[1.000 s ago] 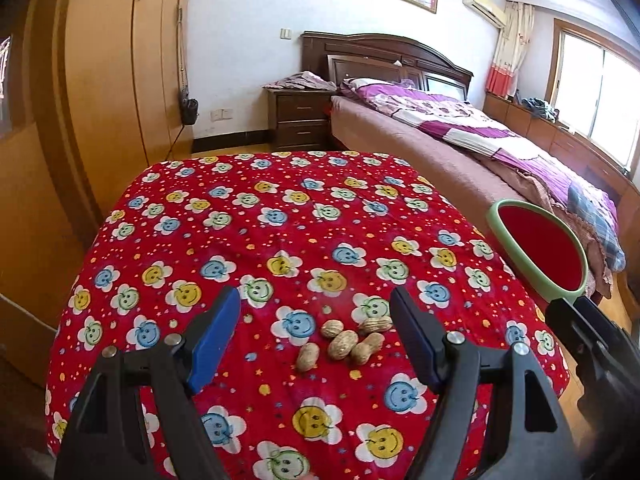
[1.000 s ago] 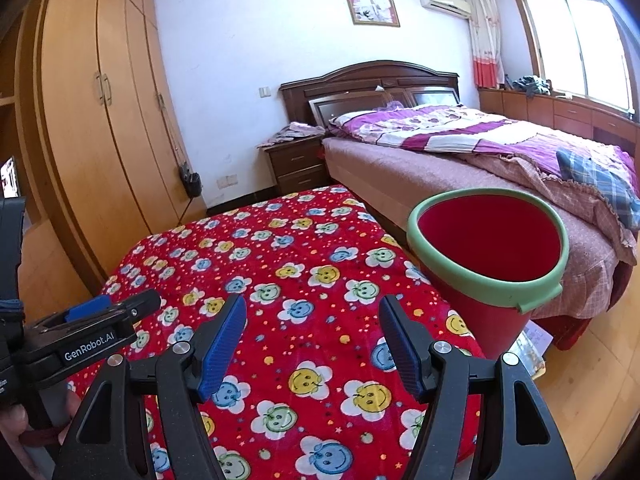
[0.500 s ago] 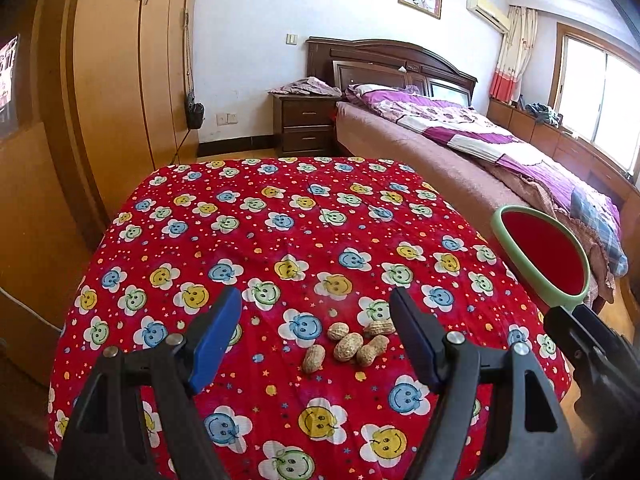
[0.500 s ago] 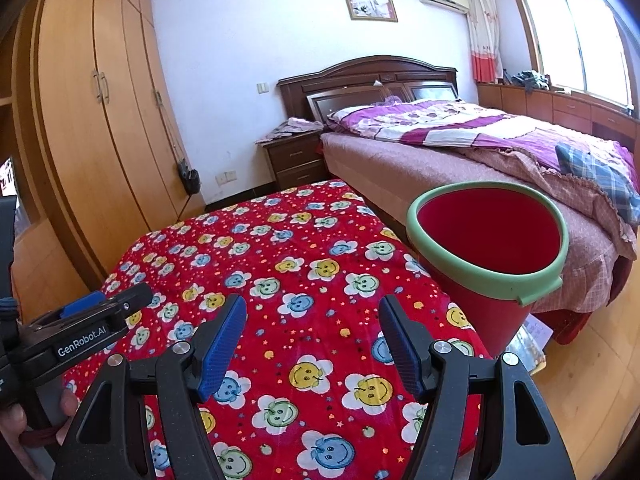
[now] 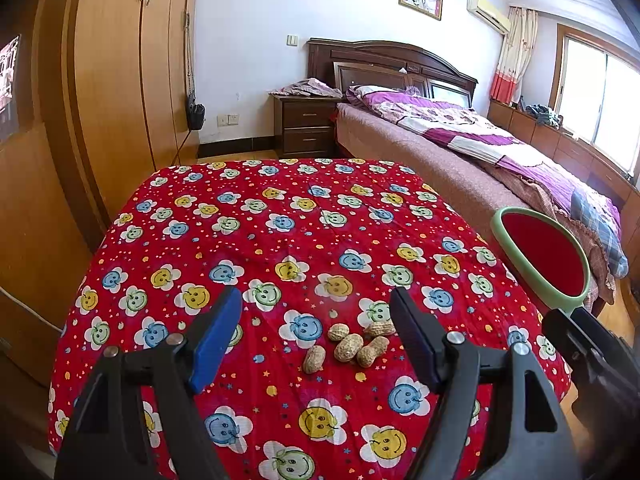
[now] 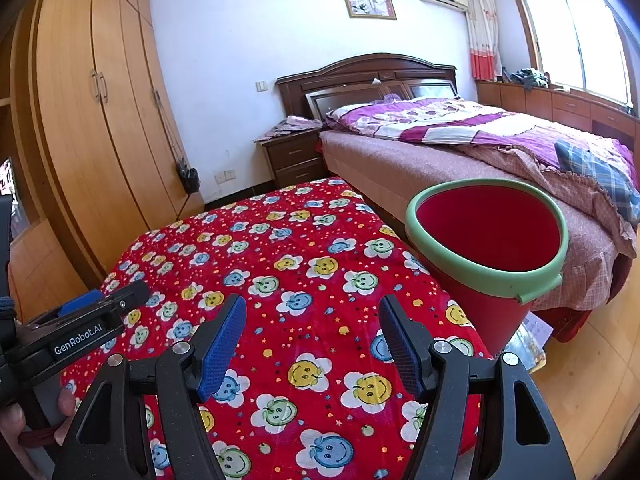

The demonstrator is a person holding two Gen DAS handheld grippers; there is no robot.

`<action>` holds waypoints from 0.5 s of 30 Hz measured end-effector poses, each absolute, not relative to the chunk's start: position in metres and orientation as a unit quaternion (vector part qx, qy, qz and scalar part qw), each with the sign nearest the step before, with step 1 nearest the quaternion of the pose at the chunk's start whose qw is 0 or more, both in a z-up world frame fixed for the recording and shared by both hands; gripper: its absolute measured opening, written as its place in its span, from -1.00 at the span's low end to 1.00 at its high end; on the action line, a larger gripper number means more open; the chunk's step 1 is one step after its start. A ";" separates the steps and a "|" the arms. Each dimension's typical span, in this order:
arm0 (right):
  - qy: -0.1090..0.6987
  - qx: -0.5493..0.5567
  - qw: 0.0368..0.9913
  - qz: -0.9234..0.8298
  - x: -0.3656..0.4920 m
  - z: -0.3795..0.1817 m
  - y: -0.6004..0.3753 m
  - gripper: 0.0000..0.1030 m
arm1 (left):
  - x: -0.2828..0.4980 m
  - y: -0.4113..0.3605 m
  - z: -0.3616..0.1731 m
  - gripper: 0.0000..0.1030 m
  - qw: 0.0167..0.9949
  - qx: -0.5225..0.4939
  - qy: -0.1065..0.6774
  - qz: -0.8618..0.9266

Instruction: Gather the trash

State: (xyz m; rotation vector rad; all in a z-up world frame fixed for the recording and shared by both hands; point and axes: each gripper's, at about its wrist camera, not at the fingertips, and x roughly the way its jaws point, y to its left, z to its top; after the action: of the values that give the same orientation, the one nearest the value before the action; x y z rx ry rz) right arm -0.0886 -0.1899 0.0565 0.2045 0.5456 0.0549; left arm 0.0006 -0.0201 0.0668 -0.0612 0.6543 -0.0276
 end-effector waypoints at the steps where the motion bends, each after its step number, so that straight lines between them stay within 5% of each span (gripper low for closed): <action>1: 0.269 0.101 0.957 0.027 -0.089 0.057 -0.190 0.36 | 0.001 -0.020 0.067 0.49 0.946 -0.030 0.321 -0.014; 15: 0.272 0.102 0.957 0.028 -0.090 0.053 -0.192 0.36 | 0.000 -0.020 0.067 0.49 0.946 -0.030 0.321 -0.014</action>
State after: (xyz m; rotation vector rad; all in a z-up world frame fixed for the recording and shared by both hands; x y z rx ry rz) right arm -0.0899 -0.1918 0.0527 0.2079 0.5514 0.0564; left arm 0.0003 -0.0202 0.0666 -0.0617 0.6538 -0.0284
